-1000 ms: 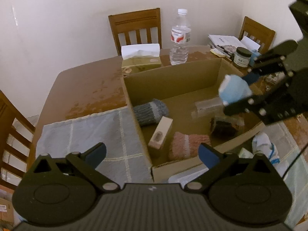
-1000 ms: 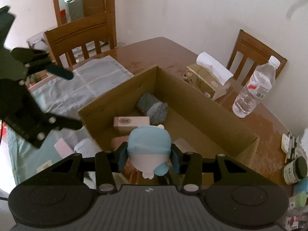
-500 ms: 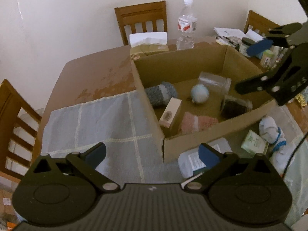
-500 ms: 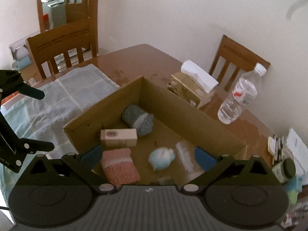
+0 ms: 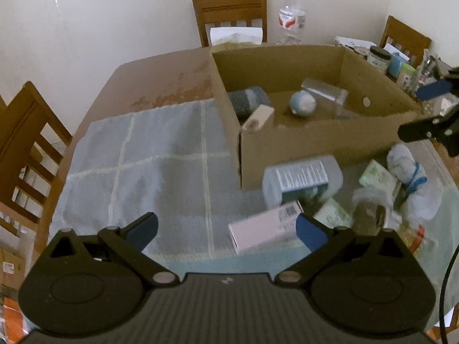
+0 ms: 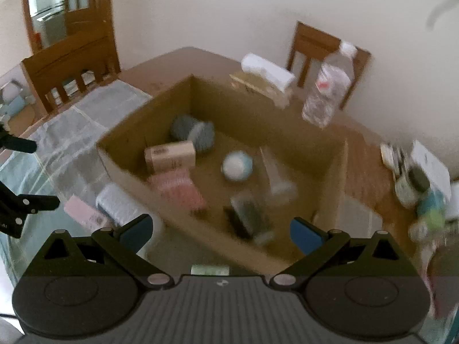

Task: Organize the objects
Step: 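Move the left tool to the pink box while the right moves to the white socks, then grasp the pink box with the left tool while the right grasps a blue-striped white sock, then carry the pink box and white sock over the cardboard box, open the right tool, then lower the pink box into the cardboard box and open the left tool, then move the left tool to the dark-filled clear jar while the right moves to the capsule bottle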

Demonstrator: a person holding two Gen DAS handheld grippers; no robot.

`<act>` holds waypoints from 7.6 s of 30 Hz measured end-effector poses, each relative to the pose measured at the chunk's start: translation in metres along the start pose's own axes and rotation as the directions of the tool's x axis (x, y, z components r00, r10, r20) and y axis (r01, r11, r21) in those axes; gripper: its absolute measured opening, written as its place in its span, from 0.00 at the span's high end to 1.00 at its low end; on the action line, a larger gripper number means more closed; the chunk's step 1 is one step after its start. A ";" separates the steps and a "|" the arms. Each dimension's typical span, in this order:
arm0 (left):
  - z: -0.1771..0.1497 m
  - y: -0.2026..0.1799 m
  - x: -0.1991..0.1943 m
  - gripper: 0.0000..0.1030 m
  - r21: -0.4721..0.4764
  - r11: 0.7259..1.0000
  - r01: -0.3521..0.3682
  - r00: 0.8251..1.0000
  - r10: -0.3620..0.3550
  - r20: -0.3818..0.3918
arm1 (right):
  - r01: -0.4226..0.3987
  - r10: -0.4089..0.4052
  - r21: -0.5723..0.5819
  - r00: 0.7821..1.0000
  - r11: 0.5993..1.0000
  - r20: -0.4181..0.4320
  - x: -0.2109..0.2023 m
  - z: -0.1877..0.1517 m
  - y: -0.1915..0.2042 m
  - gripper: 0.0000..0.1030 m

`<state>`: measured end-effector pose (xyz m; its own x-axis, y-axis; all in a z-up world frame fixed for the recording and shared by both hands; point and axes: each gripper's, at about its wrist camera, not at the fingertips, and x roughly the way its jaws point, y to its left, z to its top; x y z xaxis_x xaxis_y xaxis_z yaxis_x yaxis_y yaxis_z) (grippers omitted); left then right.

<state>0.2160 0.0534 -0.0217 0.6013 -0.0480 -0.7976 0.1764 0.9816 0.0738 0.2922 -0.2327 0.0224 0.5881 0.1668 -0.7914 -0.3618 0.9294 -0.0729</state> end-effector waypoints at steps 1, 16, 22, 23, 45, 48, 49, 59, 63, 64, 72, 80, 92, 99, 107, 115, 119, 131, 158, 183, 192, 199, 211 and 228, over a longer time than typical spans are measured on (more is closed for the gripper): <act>-0.004 -0.001 0.000 0.01 -0.009 1.000 -0.005 1.000 0.005 -0.008 | 0.015 -0.015 0.010 1.000 1.000 -0.003 -0.002 -0.008 0.001 0.00; -0.028 -0.019 0.002 0.01 -0.142 0.989 -0.044 0.999 0.039 -0.037 | 0.188 -0.169 0.271 0.981 0.944 -0.094 0.000 -0.086 0.010 0.00; -0.031 -0.025 0.012 0.01 -0.124 0.992 -0.036 0.998 0.028 -0.064 | 0.215 -0.183 0.319 0.975 0.923 -0.127 0.005 -0.097 -0.004 0.00; -0.031 -0.025 0.013 0.01 -0.124 0.992 -0.036 0.998 0.029 -0.063 | 0.222 -0.187 0.325 0.973 0.919 -0.136 0.006 -0.098 -0.007 0.00; -0.001 -0.029 0.059 0.01 -0.139 0.990 0.003 0.999 -0.009 -0.047 | 0.248 -0.197 0.439 0.967 0.863 -0.158 -0.022 -0.139 -0.023 0.00; -0.001 -0.027 0.067 0.01 -0.149 0.989 -0.002 0.999 -0.006 -0.052 | 0.234 -0.187 0.445 0.971 0.864 -0.148 -0.021 -0.137 -0.021 0.00; -0.001 -0.025 0.069 0.01 -0.154 0.988 -0.004 0.998 -0.005 -0.056 | 0.229 -0.183 0.447 0.972 0.865 -0.145 -0.021 -0.137 -0.020 0.00; -0.015 -0.013 0.066 0.01 -0.121 0.993 -0.012 0.996 0.001 -0.084 | 0.227 -0.173 0.448 0.972 0.865 -0.159 -0.013 -0.138 -0.008 0.00; -0.020 -0.007 0.064 0.01 -0.093 0.996 0.003 0.996 -0.011 -0.090 | 0.247 -0.188 0.463 0.967 0.851 -0.171 -0.012 -0.141 -0.005 0.00; -0.021 -0.005 0.064 0.01 -0.080 0.997 0.006 0.996 -0.013 -0.087 | 0.253 -0.192 0.469 0.966 0.846 -0.175 -0.012 -0.143 -0.004 0.00; -0.029 -0.001 0.066 0.01 -0.035 0.999 0.028 0.995 -0.031 -0.090 | 0.287 -0.202 0.485 0.954 0.826 -0.221 -0.010 -0.167 0.003 0.00; -0.031 -0.005 0.072 0.01 -0.049 0.999 0.018 0.994 -0.023 -0.109 | 0.268 -0.179 0.399 0.952 0.877 -0.248 0.012 -0.184 0.000 0.00; -0.028 -0.004 0.083 0.00 -0.070 0.997 0.030 0.994 -0.037 -0.106 | 0.148 -0.094 0.299 0.978 0.943 -0.187 0.026 -0.174 -0.017 0.00; -0.027 -0.004 0.081 0.01 -0.038 0.999 0.026 0.995 -0.029 -0.096 | 0.112 -0.066 0.255 0.981 0.961 -0.180 0.035 -0.164 -0.024 0.00; -0.025 -0.010 0.077 0.09 0.025 0.999 0.022 0.997 -0.020 -0.076 | 0.076 -0.040 0.199 0.983 0.977 -0.177 0.039 -0.157 -0.025 0.00; -0.018 -0.004 0.079 0.19 0.044 0.999 0.020 0.996 -0.016 -0.084 | 0.022 0.004 0.158 0.987 0.987 -0.160 0.034 -0.153 -0.024 0.16; -0.013 -0.003 0.082 0.21 0.044 0.999 0.019 0.996 -0.015 -0.089 | 0.004 0.020 0.157 0.988 0.988 -0.155 0.035 -0.151 -0.023 0.23; -0.003 -0.007 0.063 0.21 0.103 0.994 0.028 0.995 -0.018 -0.099 | -0.040 0.067 0.166 0.986 0.985 -0.155 0.026 -0.142 -0.029 0.29; 0.095 -0.040 -0.016 0.21 0.275 0.945 0.177 0.984 -0.169 -0.050 | -0.173 0.172 -0.035 0.985 0.984 -0.018 -0.046 -0.022 -0.023 0.29; 0.173 -0.034 0.038 0.21 0.232 0.966 0.111 0.994 -0.112 -0.008 | -0.181 0.185 -0.104 0.982 0.978 0.035 0.002 0.062 -0.026 0.11; 0.178 -0.039 0.051 0.21 0.232 0.964 0.128 0.992 -0.126 -0.025 | -0.166 0.167 -0.067 0.986 0.984 0.013 0.007 0.053 -0.033 0.07; 0.189 -0.054 0.055 0.18 0.233 0.961 0.148 0.989 -0.149 -0.013 | -0.133 0.134 -0.054 0.991 0.990 0.006 0.003 0.046 -0.037 0.06; 0.185 -0.059 0.046 0.03 0.197 0.972 0.126 0.990 -0.135 0.034 | -0.055 0.055 -0.018 0.998 0.998 0.011 0.000 0.040 -0.043 0.00; 0.126 -0.058 0.009 0.03 0.169 0.981 0.090 0.992 -0.104 0.077 | 0.020 -0.019 0.104 1.000 0.994 -0.014 -0.007 -0.007 -0.023 0.00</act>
<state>0.3093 -0.0270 0.0421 0.6376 -0.1641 -0.7527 0.3592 0.9277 0.1020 0.2920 -0.2575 0.0254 0.5849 0.1449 -0.7980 -0.2724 0.9619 -0.0250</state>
